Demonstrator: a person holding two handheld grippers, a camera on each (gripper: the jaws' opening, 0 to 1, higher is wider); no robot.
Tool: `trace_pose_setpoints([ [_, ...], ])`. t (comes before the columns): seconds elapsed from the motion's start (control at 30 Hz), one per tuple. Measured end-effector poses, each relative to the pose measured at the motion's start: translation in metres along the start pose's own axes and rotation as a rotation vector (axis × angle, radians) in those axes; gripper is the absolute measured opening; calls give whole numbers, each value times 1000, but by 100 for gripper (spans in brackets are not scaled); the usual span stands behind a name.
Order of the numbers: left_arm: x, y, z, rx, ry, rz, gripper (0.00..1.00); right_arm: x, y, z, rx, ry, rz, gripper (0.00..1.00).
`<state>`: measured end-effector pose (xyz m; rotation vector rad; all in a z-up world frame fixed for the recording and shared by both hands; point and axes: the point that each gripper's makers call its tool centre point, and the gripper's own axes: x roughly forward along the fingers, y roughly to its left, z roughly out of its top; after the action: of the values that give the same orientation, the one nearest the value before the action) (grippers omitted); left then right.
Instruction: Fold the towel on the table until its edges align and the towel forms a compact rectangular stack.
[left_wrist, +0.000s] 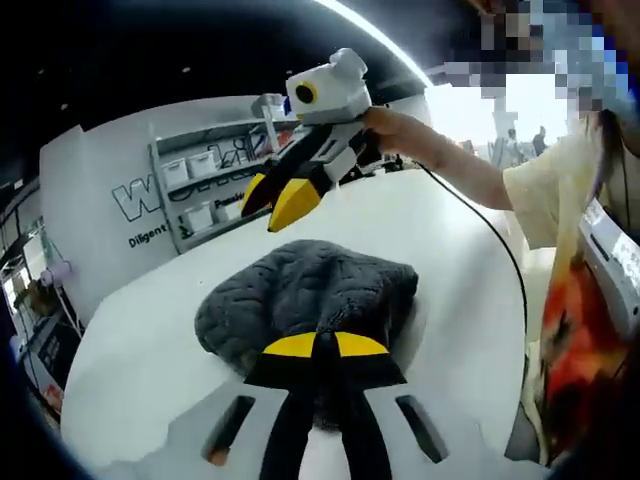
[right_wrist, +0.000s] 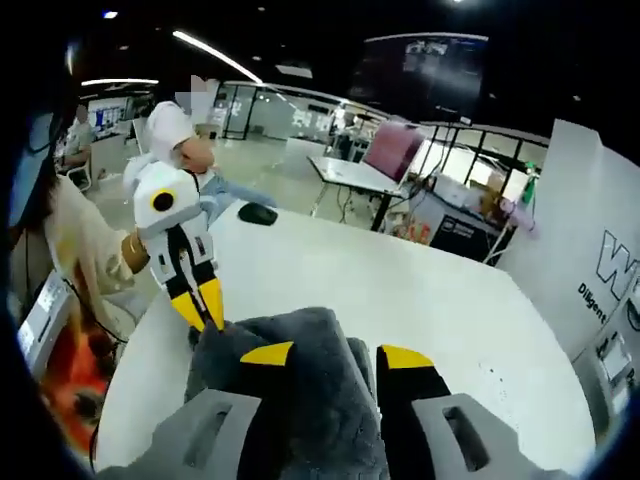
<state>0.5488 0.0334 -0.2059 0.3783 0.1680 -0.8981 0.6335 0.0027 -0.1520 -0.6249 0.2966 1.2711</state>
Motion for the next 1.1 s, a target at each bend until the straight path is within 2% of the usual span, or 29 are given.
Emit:
trace_pose_setpoints([
  [0.07, 0, 0, 1, -2, -2, -1, 4, 8, 3, -2, 14, 29, 51, 21],
  [0.13, 1, -1, 1, -5, 0, -4, 4, 19, -1, 0, 23, 40, 70, 21],
  [0.27, 2, -2, 1, -8, 0, -6, 4, 45, 4, -10, 45, 130, 165, 19],
  [0.4, 2, -2, 1, -6, 0, -4, 4, 61, 5, -13, 109, 152, 220, 15],
  [0.43, 2, -2, 1, -7, -1, -4, 4, 65, 10, -17, 152, 172, 264, 14],
  [0.53, 2, -1, 2, -7, -3, -2, 4, 69, 12, -22, 157, 182, 286, 5],
  [0.7, 2, -2, 3, -9, -6, -8, 4, 63, 14, -22, 157, 154, 280, 3],
  [0.87, 1, 2, 12, -13, -31, 4, 3, 51, 1, -9, 195, 89, 241, 2],
  [0.9, 1, 3, 15, -14, -40, 14, 3, 47, -4, -3, 217, 59, 226, 2],
  [1.1, -6, 14, 37, 48, -131, 61, 3, 32, -29, 12, 286, -16, 174, 2],
])
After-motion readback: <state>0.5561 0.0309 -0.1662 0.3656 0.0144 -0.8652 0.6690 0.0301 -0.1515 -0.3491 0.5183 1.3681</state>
